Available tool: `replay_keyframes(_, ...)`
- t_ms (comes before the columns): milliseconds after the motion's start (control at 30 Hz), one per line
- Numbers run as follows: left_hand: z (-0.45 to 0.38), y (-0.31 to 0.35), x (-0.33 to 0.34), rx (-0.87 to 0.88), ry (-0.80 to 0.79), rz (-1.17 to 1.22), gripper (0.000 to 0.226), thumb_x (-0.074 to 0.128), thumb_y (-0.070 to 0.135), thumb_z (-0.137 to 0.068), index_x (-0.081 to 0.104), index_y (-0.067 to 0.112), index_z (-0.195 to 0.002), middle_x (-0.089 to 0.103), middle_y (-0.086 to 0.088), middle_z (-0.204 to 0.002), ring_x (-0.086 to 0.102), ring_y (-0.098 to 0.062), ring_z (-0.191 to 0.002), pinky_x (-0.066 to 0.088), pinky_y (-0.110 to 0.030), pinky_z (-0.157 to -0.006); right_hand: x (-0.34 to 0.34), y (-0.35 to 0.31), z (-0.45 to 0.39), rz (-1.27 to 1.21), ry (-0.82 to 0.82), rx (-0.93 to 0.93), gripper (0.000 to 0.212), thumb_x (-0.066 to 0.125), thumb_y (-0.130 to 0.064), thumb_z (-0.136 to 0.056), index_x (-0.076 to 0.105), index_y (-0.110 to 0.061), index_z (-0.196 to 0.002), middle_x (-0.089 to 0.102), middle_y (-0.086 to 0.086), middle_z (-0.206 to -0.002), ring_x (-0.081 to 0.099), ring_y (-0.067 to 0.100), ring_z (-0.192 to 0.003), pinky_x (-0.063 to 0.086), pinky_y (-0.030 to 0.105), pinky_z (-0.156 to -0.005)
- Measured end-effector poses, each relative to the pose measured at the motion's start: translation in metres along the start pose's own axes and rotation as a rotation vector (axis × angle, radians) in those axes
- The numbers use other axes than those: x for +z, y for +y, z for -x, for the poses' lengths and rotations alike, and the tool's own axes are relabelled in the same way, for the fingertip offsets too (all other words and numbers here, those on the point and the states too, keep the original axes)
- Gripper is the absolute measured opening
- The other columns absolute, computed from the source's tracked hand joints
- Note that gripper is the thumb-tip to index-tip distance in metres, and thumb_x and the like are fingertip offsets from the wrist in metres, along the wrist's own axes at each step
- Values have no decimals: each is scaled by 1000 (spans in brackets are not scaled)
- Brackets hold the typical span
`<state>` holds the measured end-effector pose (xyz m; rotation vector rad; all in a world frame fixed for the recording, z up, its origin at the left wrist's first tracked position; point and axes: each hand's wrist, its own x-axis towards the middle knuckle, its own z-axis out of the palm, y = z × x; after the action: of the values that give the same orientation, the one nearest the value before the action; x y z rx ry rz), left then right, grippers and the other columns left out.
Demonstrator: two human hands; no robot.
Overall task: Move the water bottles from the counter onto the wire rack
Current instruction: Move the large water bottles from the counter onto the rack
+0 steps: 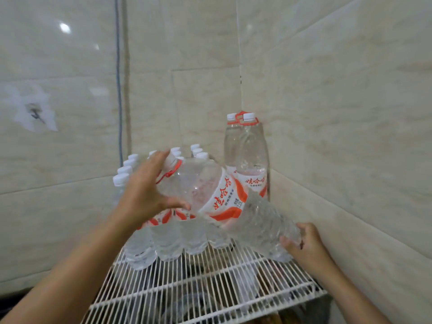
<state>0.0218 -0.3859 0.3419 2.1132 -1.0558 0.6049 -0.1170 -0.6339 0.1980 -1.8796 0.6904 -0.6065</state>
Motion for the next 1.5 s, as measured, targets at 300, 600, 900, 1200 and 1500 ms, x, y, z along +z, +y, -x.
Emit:
replay_keyframes(300,-65,22,-1,236,-168,-163,110,86,26,-51,26,9,-142,31,-10,-149,30,-25,-136,23,-29,-111,-6,-49,22,639,35,-305,75,65,-48,-77,29,-21,-138,42,5,-140,42,21,-127,37,31,-100)
replay_keyframes(600,-99,45,12,389,-236,-148,109,84,31,-56,21,15,-144,25,-4,-152,24,-20,-139,20,-27,-111,28,-61,-10,267,230,-488,122,84,-41,-56,2,-27,-146,17,0,-154,20,19,-141,25,42,-115)
replay_keyframes(900,-47,-24,63,390,92,-400,67,72,33,-73,51,-6,-122,53,-28,-127,47,-47,-120,26,-57,-98,50,-46,-11,139,792,-359,106,88,-27,-51,31,0,-137,45,21,-133,44,35,-124,28,34,-102)
replay_keyframes(1200,-21,-59,79,261,73,-475,72,67,38,-78,39,3,-135,32,-25,-145,21,-40,-138,3,-54,-110,74,-54,-37,209,836,-289,109,81,-43,-57,27,4,-139,40,28,-137,39,42,-127,23,42,-106)
replay_keyframes(1500,0,-95,77,196,154,-499,72,22,65,-81,29,22,-138,23,-16,-149,-24,-19,-140,-25,-38,-110,88,-55,-59,420,769,-234,98,60,-61,-61,27,6,-124,56,38,-111,59,50,-98,48,56,-81)
